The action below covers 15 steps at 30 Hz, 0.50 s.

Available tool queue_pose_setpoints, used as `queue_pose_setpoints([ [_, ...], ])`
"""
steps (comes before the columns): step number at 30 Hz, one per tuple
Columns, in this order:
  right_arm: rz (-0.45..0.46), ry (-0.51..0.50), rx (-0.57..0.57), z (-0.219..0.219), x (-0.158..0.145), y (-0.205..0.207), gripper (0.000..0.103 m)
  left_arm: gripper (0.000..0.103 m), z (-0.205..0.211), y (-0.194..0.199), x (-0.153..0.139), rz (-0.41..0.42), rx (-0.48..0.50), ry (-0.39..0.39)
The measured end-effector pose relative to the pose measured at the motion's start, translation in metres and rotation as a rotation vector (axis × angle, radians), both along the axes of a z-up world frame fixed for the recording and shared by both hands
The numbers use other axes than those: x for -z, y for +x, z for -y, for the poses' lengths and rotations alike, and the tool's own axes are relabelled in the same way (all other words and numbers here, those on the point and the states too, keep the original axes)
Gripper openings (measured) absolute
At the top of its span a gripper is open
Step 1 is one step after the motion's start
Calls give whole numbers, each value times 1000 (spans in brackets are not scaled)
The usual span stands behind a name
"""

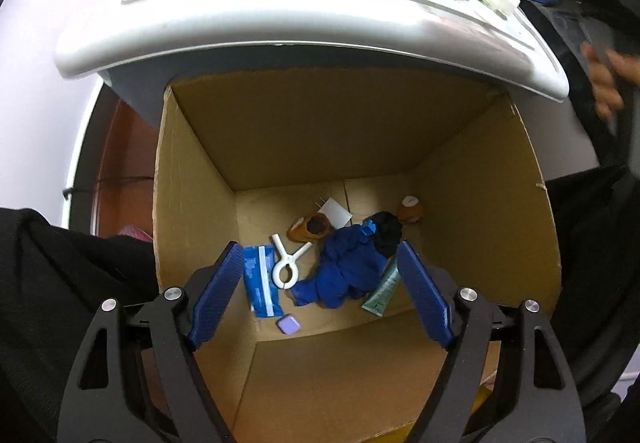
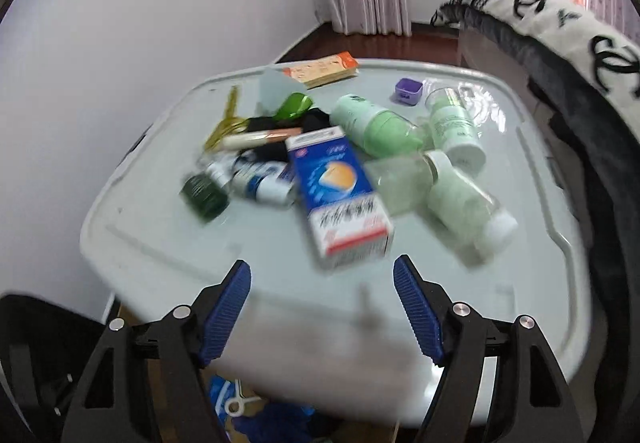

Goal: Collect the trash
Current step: 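Grasp the blue-white medicine carton with the right gripper while the left gripper grasps the dark green bottle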

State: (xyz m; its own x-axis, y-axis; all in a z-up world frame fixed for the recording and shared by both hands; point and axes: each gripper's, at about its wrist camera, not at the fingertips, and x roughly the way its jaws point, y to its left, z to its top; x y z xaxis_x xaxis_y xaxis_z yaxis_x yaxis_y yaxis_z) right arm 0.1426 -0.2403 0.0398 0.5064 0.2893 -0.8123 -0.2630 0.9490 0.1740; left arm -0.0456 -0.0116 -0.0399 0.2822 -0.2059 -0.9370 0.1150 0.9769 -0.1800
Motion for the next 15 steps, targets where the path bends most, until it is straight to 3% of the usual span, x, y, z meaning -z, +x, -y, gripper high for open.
queue_pose_setpoints([
  [6, -49, -48, -79, -23, 21, 54, 77, 77, -1, 1, 6, -23, -1, -20],
  [10, -108, -131, -111, -43, 45, 76, 66, 77, 1, -1, 7, -17, 17, -2],
  [12, -78, -138, -105, -46, 44, 75, 50, 77, 1, -1, 7, -18, 18, 1],
  [15, -83, -87, -70, -40, 37, 69, 50, 77, -1, -1, 6, -13, 13, 1],
])
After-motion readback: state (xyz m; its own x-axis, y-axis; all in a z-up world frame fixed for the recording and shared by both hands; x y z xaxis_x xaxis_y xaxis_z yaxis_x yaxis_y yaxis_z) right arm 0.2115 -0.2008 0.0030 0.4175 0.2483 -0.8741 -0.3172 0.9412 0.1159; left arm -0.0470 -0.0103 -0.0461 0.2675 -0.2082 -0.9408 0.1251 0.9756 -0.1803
